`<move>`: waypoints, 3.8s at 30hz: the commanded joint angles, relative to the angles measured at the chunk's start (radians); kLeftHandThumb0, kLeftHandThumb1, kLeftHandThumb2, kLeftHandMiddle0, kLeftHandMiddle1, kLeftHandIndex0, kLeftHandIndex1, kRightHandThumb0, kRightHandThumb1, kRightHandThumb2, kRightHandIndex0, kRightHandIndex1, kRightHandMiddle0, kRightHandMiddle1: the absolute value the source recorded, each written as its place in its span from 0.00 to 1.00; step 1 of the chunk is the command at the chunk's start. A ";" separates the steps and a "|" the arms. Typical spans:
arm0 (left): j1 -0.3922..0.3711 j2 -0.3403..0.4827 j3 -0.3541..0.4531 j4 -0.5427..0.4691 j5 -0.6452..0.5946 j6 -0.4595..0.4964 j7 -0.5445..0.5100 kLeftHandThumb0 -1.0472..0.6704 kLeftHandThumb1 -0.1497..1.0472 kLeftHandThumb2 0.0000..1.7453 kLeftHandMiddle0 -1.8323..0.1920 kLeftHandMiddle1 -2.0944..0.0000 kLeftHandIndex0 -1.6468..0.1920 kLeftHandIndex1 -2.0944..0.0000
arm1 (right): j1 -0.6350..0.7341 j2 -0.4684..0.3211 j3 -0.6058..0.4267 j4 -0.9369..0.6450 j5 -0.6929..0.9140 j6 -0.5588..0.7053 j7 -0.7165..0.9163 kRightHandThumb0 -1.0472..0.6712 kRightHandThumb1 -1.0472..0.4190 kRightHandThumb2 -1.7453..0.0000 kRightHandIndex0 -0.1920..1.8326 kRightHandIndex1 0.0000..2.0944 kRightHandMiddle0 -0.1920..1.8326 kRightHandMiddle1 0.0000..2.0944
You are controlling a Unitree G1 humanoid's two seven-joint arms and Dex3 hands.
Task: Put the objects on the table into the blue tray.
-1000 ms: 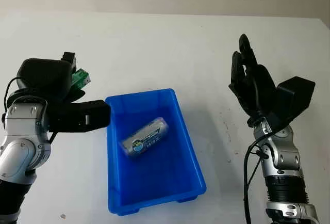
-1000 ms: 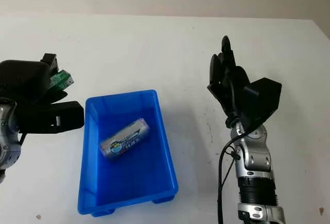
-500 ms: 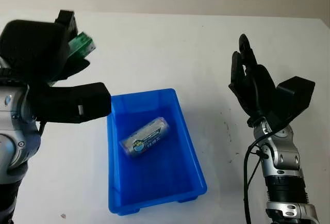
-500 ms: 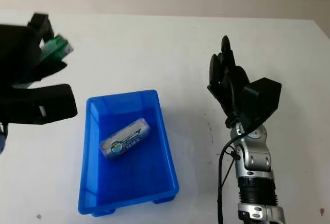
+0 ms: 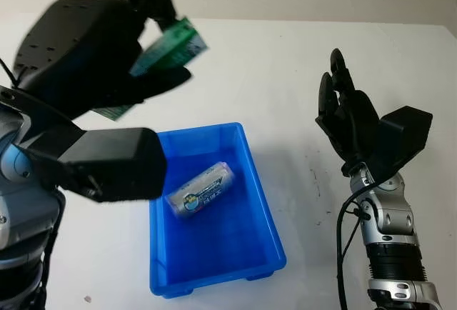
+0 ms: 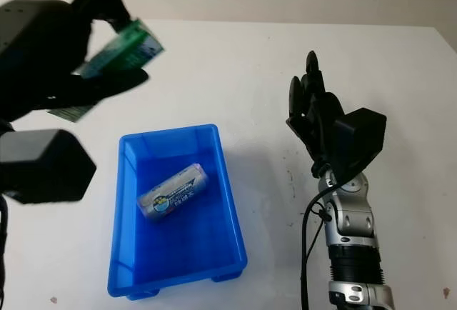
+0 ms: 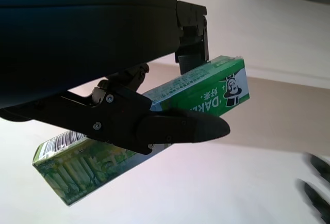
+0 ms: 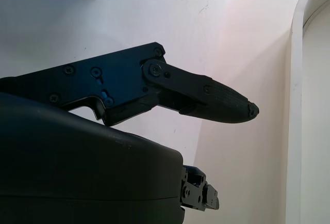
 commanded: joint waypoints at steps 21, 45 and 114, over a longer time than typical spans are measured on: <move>0.017 0.079 -0.131 -0.087 -0.419 0.303 -0.166 0.41 1.00 0.25 0.56 0.00 0.74 0.17 | 0.013 0.027 0.002 -0.014 0.010 -0.015 -0.010 0.21 0.00 0.60 0.00 0.00 0.00 0.00; 0.153 0.037 -0.213 -0.027 -0.443 0.195 0.026 0.22 1.00 0.33 0.86 0.99 0.95 0.93 | 0.028 0.020 0.007 -0.014 0.011 -0.025 -0.006 0.22 0.00 0.60 0.00 0.00 0.00 0.00; 0.272 -0.326 0.216 0.777 -0.752 -0.294 0.536 0.14 1.00 0.40 1.00 0.99 1.00 1.00 | -0.022 0.008 -0.014 -0.001 0.028 -0.003 -0.014 0.21 0.00 0.56 0.00 0.00 0.00 0.00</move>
